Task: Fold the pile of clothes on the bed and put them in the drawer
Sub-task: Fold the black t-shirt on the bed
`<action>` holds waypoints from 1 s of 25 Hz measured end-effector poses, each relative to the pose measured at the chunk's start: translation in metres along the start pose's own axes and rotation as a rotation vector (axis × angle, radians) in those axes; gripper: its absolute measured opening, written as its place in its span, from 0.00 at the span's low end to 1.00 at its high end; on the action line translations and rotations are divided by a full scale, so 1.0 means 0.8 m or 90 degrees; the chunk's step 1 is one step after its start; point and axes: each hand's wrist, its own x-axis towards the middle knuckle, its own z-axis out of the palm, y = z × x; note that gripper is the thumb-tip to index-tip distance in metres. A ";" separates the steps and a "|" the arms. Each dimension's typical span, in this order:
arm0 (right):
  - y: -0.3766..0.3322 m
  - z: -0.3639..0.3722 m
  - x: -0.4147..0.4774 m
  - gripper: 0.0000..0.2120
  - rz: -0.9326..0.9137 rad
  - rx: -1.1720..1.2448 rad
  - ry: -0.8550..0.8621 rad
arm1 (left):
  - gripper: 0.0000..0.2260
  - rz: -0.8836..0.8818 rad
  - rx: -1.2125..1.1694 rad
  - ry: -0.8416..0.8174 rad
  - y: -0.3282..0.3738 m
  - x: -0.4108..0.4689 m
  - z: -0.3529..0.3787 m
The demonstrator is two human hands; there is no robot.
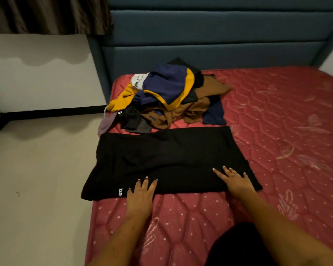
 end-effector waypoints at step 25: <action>0.163 0.060 -0.091 0.32 0.050 -0.008 0.098 | 0.47 0.086 0.086 -0.044 0.112 -0.026 0.026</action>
